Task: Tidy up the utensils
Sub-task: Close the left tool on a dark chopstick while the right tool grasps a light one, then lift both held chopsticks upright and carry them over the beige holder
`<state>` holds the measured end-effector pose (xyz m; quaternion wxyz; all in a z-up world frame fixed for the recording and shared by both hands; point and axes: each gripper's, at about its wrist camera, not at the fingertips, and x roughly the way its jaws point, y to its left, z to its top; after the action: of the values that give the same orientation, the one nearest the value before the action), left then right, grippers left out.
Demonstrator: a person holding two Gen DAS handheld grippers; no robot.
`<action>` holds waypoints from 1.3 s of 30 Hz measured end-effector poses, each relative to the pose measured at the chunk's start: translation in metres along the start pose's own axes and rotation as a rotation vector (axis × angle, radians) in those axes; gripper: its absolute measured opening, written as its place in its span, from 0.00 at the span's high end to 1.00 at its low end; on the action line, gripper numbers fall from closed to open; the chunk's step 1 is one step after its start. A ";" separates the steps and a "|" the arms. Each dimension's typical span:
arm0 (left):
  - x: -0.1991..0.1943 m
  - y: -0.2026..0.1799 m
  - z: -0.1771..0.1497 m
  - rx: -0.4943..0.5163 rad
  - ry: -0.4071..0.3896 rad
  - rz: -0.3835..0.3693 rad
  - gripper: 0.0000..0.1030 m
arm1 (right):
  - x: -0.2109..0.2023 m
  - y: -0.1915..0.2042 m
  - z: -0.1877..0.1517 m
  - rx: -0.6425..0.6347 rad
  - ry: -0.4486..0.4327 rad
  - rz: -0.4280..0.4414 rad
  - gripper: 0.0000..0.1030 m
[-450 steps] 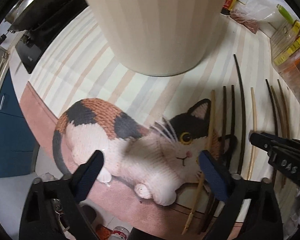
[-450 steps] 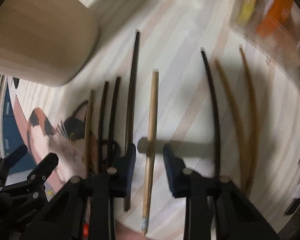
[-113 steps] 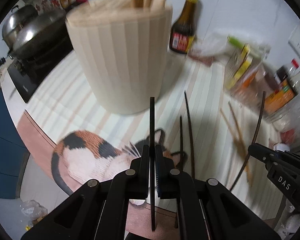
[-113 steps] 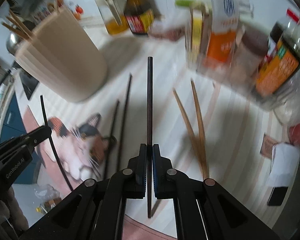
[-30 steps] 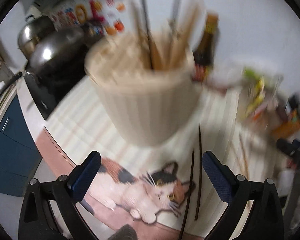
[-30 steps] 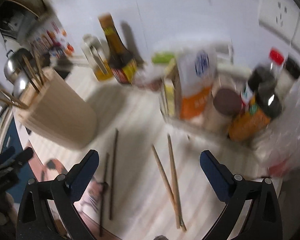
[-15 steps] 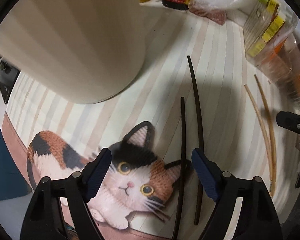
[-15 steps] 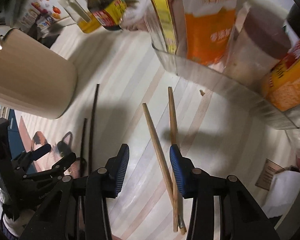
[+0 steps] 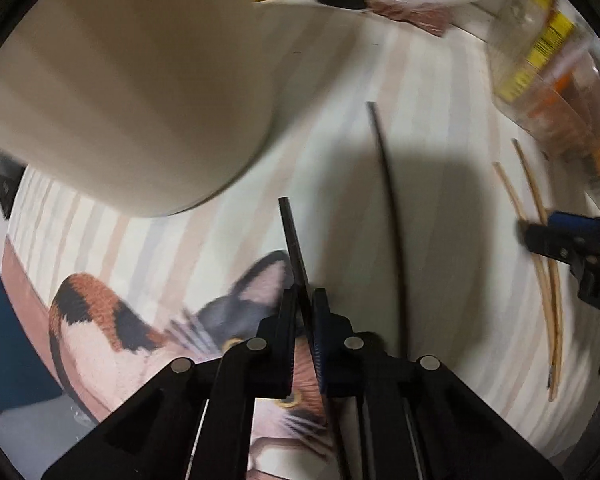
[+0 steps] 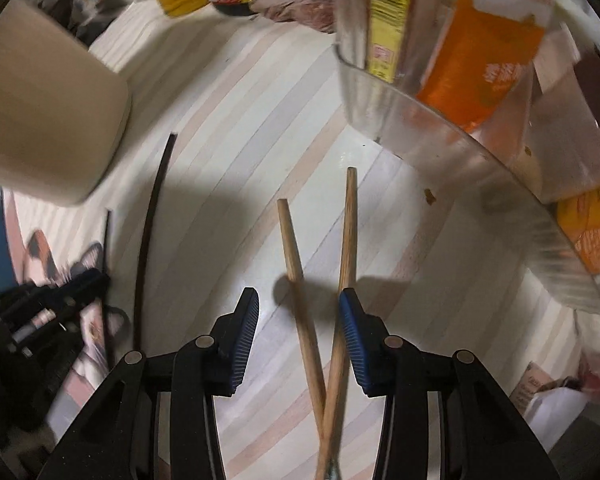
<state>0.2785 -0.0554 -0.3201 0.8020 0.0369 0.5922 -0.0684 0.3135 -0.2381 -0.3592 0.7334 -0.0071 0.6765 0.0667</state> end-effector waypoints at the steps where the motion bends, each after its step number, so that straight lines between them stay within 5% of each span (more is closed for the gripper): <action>1: -0.001 0.006 -0.001 -0.018 0.003 -0.001 0.95 | 0.004 0.006 -0.003 -0.011 0.021 0.005 0.72; 6: -0.007 0.030 -0.009 -0.083 0.012 -0.004 0.95 | 0.008 0.017 -0.010 -0.014 0.034 -0.040 0.88; 15: -0.018 0.051 -0.028 -0.140 0.026 -0.052 0.95 | -0.003 0.022 -0.046 0.126 0.129 0.155 0.93; 22: -0.018 0.041 -0.040 -0.122 0.020 -0.102 0.94 | -0.014 0.038 -0.067 0.113 0.147 0.093 0.93; 29: -0.022 0.034 -0.042 -0.086 0.017 -0.134 0.68 | -0.020 0.058 -0.050 0.085 0.196 0.019 0.93; 39: -0.024 0.018 -0.045 -0.111 0.051 -0.115 0.64 | -0.021 0.058 -0.047 0.078 0.194 -0.002 0.92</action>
<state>0.2318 -0.0296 -0.3114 0.7823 -0.0398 0.6164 -0.0805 0.2596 -0.1870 -0.3381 0.6643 0.0145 0.7463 0.0387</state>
